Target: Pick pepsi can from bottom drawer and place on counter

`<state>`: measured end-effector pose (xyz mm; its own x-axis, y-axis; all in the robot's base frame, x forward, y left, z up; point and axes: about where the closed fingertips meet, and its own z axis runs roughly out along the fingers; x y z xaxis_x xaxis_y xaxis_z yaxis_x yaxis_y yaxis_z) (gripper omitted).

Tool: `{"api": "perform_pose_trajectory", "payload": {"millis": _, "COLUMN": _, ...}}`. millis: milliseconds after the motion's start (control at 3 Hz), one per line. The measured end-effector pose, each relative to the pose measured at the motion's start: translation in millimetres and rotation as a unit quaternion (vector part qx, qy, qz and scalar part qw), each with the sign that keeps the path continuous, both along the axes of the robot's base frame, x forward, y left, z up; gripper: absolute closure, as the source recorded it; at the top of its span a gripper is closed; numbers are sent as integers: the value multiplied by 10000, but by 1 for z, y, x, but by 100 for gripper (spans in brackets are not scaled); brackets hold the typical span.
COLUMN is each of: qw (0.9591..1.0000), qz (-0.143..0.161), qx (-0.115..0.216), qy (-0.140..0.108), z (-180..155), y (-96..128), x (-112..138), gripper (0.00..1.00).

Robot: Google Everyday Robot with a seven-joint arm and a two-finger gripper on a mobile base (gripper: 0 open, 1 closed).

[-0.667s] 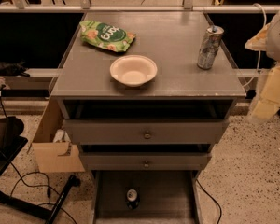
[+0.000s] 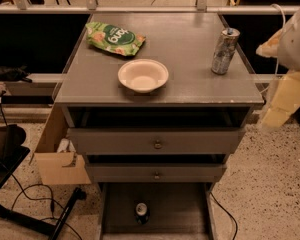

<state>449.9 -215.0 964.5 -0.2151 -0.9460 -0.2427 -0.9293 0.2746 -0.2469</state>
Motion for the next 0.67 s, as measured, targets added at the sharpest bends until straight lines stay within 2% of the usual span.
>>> {"api": "perform_pose_trajectory", "payload": {"millis": 333, "qw": 9980, "qz": 35, "qx": 634, "qy": 13, "z": -43, "y": -10, "x": 18, "gripper": 0}}
{"api": "perform_pose_trajectory", "payload": {"millis": 667, "qw": 9852, "qz": 97, "qx": 1703, "qy": -182, "z": -111, "y": -4, "x": 2, "gripper": 0}}
